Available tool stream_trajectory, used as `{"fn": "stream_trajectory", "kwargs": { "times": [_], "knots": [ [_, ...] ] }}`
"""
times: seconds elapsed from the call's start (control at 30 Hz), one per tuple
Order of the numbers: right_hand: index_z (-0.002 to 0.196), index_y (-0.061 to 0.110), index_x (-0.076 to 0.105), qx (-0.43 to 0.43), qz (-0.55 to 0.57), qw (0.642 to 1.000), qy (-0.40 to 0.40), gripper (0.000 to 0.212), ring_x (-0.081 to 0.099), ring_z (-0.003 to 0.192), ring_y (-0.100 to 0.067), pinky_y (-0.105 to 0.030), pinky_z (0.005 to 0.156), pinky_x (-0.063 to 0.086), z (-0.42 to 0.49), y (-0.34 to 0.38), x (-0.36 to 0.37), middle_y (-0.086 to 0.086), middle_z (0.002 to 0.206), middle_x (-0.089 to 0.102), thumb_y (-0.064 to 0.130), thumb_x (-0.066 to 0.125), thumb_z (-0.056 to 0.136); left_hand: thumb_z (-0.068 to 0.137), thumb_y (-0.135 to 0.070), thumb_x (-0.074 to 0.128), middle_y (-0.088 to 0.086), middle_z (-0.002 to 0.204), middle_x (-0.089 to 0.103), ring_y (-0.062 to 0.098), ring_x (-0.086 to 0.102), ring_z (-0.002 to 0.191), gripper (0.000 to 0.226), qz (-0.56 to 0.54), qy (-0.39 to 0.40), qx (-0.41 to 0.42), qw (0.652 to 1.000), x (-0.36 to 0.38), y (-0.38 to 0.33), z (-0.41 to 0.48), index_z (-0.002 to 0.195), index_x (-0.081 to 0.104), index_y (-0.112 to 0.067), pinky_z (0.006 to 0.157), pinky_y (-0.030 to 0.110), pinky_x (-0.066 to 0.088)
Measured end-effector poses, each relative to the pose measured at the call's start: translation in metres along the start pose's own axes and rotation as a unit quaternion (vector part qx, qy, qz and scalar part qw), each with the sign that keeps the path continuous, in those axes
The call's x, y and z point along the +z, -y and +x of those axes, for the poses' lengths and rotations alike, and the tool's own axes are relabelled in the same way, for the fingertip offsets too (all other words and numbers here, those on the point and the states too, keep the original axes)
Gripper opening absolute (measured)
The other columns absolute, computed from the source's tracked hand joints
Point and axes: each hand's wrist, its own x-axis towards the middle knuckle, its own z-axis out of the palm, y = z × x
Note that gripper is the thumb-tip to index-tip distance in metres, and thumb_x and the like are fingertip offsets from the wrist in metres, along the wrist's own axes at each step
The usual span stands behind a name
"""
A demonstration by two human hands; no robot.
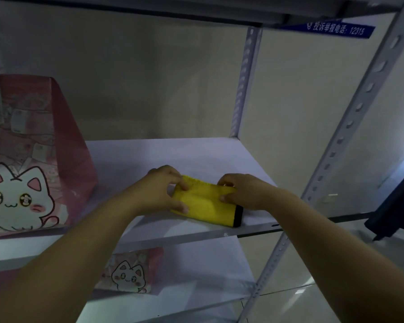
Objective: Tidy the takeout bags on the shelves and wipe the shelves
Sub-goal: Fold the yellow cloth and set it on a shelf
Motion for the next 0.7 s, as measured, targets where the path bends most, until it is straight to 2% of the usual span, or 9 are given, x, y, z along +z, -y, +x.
{"fn": "stream_trajectory", "kwargs": {
  "times": [0.07,0.13,0.2,0.27,0.37,0.47,0.53,0.7],
  "knots": [
    [0.125,0.028,0.046,0.034,0.011,0.999,-0.015,0.041,0.052,0.099,-0.019,-0.026,0.076,0.041,-0.005,-0.005,-0.002,-0.003,0.124,0.053,0.036,0.060,0.087,0.061,-0.044,0.081,-0.007,0.121,0.043,0.016,0.039,0.113,0.054,0.045,-0.036,-0.015,0.998,0.006,-0.005,0.009,0.110,0.061,-0.034,0.095,0.031,0.038],
    [0.129,0.023,0.039,0.071,0.012,0.997,-0.036,0.046,0.053,0.078,-0.016,-0.026,0.060,0.041,-0.010,-0.011,-0.003,-0.004,0.100,0.056,0.033,0.058,0.088,0.072,-0.036,0.074,0.001,0.123,0.042,0.022,0.041,0.115,0.050,0.073,-0.099,-0.037,0.992,0.015,-0.013,0.016,0.117,0.056,-0.027,0.092,0.033,0.040],
    [0.136,0.016,0.028,0.107,-0.001,0.992,-0.060,0.054,0.048,0.066,-0.016,-0.027,0.050,0.035,-0.015,-0.015,-0.004,-0.003,0.078,0.049,0.027,0.055,0.090,0.077,-0.033,0.070,0.006,0.117,0.047,0.025,0.050,0.105,0.041,0.050,-0.133,-0.049,0.989,0.025,-0.024,0.021,0.113,0.055,-0.020,0.087,0.035,0.045],
    [0.138,0.013,0.020,0.139,-0.013,0.986,-0.089,0.059,0.047,0.063,-0.019,-0.029,0.048,0.034,-0.020,-0.018,-0.003,-0.004,0.073,0.044,0.020,0.052,0.090,0.077,-0.037,0.071,0.005,0.106,0.057,0.022,0.057,0.091,0.036,-0.016,-0.111,-0.034,0.993,0.037,-0.038,0.022,0.106,0.059,-0.019,0.080,0.034,0.049],
    [0.129,0.016,0.028,0.157,-0.051,0.979,-0.119,0.046,0.047,0.068,-0.026,-0.031,0.057,0.039,-0.027,-0.018,0.000,-0.006,0.074,0.042,0.012,0.049,0.087,0.077,-0.039,0.069,-0.002,0.099,0.065,0.014,0.060,0.087,0.032,-0.091,-0.072,-0.003,0.993,0.052,-0.057,0.020,0.105,0.064,-0.023,0.079,0.030,0.049],
    [0.120,0.012,0.037,0.158,-0.109,0.975,-0.110,0.029,0.052,0.087,-0.034,-0.034,0.068,0.040,-0.034,-0.017,0.006,-0.014,0.099,0.050,0.016,0.043,0.091,0.079,-0.037,0.067,0.001,0.102,0.066,0.015,0.060,0.091,0.031,-0.073,-0.054,0.023,0.996,0.063,-0.067,0.023,0.106,0.066,-0.021,0.083,0.033,0.049],
    [0.120,0.010,0.039,0.171,-0.140,0.970,-0.101,0.029,0.053,0.097,-0.036,-0.035,0.069,0.039,-0.038,-0.020,0.008,-0.017,0.114,0.049,0.014,0.041,0.091,0.082,-0.035,0.065,0.001,0.106,0.065,0.016,0.059,0.095,0.034,-0.072,-0.046,0.029,0.996,0.065,-0.071,0.025,0.113,0.064,-0.023,0.085,0.034,0.048],
    [0.122,0.012,0.042,0.207,-0.179,0.959,-0.079,0.033,0.054,0.101,-0.031,-0.035,0.070,0.040,-0.049,-0.023,0.000,-0.012,0.117,0.047,0.016,0.047,0.089,0.088,-0.035,0.057,0.004,0.113,0.063,0.018,0.057,0.098,0.037,-0.048,-0.027,0.058,0.997,0.074,-0.082,0.027,0.124,0.058,-0.024,0.080,0.028,0.045]
  ]
}}
